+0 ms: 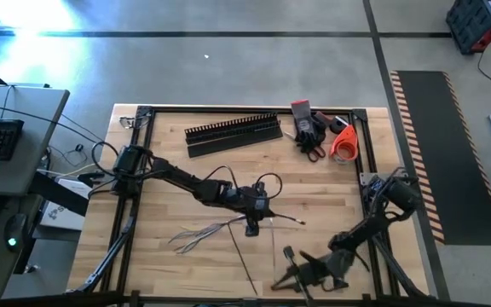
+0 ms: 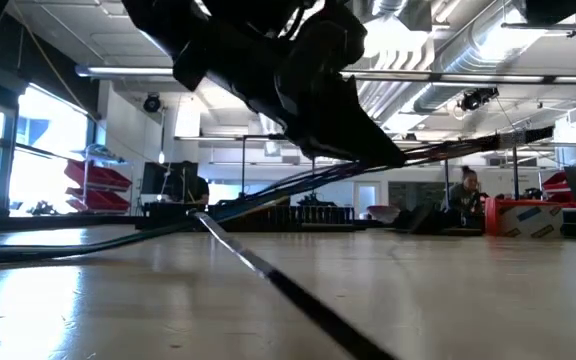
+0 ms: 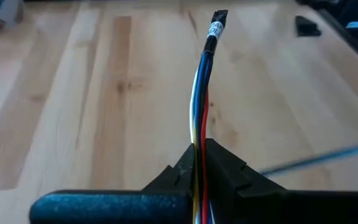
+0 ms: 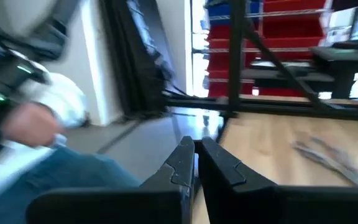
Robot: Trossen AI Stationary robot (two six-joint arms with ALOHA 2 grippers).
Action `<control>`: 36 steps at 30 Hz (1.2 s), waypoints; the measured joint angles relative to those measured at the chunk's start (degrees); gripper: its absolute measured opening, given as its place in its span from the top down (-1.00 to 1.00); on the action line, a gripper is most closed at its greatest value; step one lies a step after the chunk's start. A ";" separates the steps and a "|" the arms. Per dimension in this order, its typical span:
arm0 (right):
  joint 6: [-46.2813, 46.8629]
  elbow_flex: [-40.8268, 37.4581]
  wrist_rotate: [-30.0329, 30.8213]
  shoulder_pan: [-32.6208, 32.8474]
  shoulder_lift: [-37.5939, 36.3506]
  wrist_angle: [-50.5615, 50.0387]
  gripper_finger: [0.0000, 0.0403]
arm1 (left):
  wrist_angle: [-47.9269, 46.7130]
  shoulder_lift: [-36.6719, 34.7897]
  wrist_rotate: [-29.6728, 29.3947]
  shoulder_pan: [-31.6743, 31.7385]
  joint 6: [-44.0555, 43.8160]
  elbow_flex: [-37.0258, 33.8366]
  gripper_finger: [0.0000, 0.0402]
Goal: Ziptie cables
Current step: Wrap the black zip tie around the colored cable bundle
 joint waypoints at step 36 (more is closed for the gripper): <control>3.02 -11.50 -3.74 -10.95 0.22 2.73 1.00 | 28.23 8.43 -16.87 -15.15 17.48 -7.46 0.30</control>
